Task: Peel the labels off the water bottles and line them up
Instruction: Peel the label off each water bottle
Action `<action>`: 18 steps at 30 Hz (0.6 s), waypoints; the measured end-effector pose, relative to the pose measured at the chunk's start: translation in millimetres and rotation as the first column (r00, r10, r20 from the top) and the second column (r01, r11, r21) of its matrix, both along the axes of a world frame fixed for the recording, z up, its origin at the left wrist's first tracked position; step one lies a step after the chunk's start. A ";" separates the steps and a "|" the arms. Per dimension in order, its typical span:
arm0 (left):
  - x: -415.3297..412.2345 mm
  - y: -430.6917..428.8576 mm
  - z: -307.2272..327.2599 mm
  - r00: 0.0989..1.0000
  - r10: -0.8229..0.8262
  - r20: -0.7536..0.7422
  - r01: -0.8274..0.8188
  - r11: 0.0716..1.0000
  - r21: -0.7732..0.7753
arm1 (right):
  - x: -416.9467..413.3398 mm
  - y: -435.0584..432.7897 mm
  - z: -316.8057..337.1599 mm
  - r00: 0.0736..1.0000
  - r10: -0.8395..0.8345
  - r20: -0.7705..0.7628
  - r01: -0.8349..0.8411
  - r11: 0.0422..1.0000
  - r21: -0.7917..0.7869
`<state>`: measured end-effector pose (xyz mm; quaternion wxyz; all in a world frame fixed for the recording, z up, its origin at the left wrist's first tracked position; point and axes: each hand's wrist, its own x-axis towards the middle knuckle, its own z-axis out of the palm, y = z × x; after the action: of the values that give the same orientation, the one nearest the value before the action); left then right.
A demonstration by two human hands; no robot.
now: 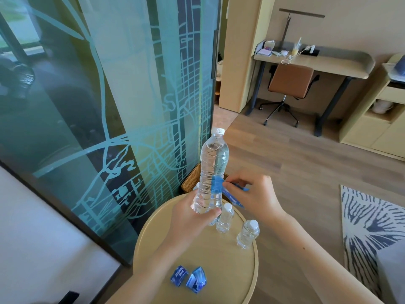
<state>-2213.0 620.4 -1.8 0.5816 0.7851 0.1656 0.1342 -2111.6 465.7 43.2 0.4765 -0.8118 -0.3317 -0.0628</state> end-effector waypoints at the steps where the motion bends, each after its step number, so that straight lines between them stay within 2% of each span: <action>1: 0.1 -0.3 -0.3 1.000 0.000 0.001 0.000 1.000 0.003 | -0.7 0.4 -0.5 1.000 0.002 0.009 -0.002 1.000 -0.008; 8: 1.4 0.2 -2.0 1.000 -0.005 0.002 0.005 1.000 -0.001 | -4.0 2.0 -3.7 1.000 -0.007 0.003 0.007 1.000 -0.019; 18: 3.4 2.1 -11.1 1.000 0.008 0.025 -0.008 1.000 0.000 | -12.0 3.8 -6.3 0.995 0.026 -0.099 -0.025 1.000 0.016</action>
<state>-2209.6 622.6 -12.9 0.5828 0.7828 0.1615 0.1466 -2123.6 469.5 36.9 0.4990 -0.8061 -0.3175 -0.0187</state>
